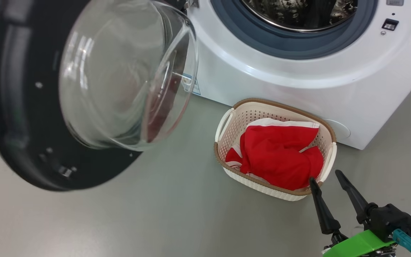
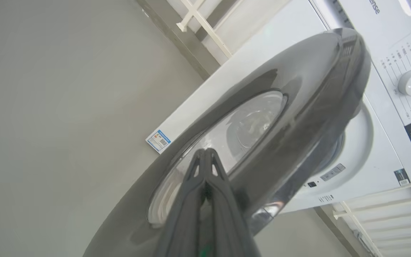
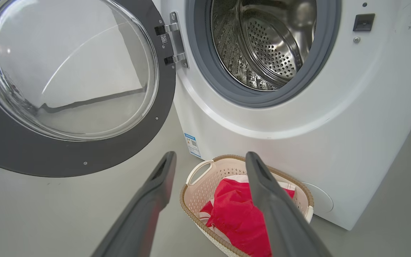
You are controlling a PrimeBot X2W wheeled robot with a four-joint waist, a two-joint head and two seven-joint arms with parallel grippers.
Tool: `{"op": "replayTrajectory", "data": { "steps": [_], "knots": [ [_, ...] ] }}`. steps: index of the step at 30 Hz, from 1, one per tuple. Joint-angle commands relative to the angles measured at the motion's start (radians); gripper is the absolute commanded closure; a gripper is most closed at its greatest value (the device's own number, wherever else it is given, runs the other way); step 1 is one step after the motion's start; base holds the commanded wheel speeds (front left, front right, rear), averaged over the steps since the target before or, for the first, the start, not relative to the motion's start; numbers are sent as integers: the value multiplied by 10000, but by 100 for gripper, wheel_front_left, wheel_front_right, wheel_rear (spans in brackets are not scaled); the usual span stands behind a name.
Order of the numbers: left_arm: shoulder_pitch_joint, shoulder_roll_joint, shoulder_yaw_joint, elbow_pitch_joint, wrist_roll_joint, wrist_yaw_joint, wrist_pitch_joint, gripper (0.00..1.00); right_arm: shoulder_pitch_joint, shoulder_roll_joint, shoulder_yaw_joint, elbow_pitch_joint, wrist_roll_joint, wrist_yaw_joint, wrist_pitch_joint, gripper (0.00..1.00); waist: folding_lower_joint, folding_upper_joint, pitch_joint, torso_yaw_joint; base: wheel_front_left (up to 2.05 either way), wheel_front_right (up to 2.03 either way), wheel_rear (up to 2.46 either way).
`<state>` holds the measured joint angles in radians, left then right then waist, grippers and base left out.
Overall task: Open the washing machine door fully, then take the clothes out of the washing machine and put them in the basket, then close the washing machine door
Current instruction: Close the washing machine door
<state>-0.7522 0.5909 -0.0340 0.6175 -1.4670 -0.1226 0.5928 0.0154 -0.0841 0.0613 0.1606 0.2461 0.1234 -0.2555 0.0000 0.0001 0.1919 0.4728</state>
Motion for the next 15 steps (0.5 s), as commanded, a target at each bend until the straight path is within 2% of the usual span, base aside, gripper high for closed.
{"op": "replayTrajectory", "data": {
  "steps": [1,6,15],
  "knots": [
    [113,334,-100,-996,-286,-80,472,100,5,53,244,-242,58,73,-63,0,0,-1,-120,-99,0,0,0],
    [466,479,-313,-2040,-548,-80,800,100,53,113,234,-269,85,73,-63,0,0,-1,-231,-245,0,0,0],
    [1127,319,-539,-4375,-1082,-80,1230,100,85,210,162,-327,109,73,-63,0,0,-1,-300,-720,0,0,0]
  ]
}}
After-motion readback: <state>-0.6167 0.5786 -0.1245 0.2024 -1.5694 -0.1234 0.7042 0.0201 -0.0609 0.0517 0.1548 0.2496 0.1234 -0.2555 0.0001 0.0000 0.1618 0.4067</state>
